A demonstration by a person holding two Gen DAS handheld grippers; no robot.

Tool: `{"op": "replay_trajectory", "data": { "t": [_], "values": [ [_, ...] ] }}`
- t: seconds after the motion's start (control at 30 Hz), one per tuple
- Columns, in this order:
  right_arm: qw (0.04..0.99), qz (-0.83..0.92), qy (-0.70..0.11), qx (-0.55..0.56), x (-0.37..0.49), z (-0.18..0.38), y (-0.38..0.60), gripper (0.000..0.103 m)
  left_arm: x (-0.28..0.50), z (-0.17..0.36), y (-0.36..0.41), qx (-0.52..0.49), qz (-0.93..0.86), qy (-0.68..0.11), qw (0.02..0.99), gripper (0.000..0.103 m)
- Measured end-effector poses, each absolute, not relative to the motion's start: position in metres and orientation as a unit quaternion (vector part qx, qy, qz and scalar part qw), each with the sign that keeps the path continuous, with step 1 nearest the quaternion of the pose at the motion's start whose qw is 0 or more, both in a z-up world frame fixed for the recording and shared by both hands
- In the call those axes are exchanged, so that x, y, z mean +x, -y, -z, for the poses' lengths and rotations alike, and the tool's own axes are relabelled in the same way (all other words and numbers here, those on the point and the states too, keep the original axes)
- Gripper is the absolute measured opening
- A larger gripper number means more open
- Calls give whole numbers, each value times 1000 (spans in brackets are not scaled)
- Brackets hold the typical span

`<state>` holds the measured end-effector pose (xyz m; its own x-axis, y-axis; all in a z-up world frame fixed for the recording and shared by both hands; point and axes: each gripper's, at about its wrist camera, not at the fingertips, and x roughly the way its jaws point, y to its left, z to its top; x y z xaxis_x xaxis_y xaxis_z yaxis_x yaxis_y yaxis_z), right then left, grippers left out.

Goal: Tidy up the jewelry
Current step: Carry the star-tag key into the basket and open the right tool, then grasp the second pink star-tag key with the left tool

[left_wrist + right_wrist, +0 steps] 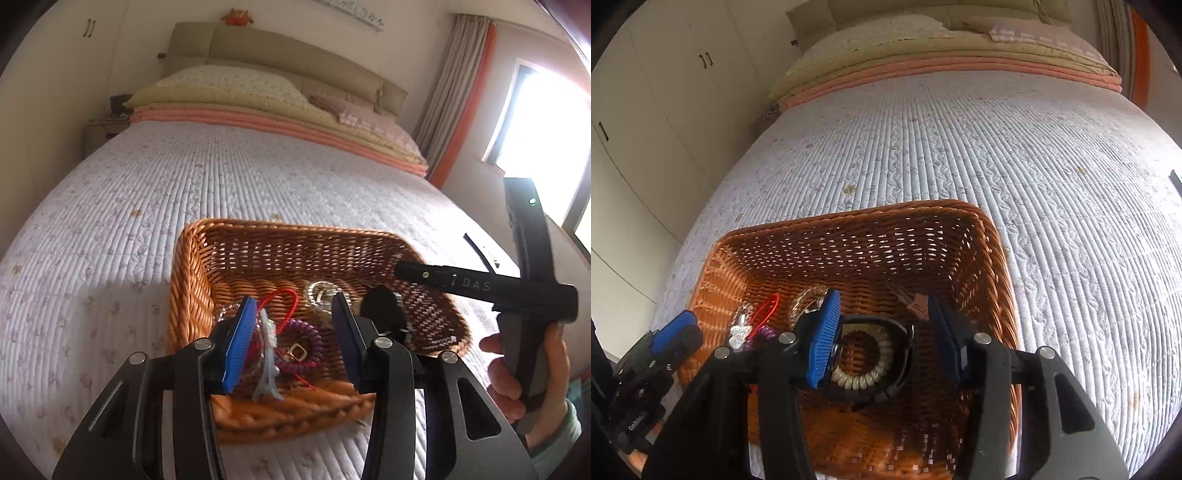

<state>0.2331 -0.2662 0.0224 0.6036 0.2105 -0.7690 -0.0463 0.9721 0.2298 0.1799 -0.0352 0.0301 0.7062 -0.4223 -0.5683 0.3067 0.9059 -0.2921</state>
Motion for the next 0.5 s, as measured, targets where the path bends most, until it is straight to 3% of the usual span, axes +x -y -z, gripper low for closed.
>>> {"op": "replay_trajectory", "data": {
  "t": [0.27,0.5],
  "values": [
    [907,-127,-393,74,135,-60,241,46,86,-61,20,-80,249,-277,925,41],
    [901,-159,-397,69,73,-47,217,46,28,-42,15,-61,275,-296,913,41]
  ]
}}
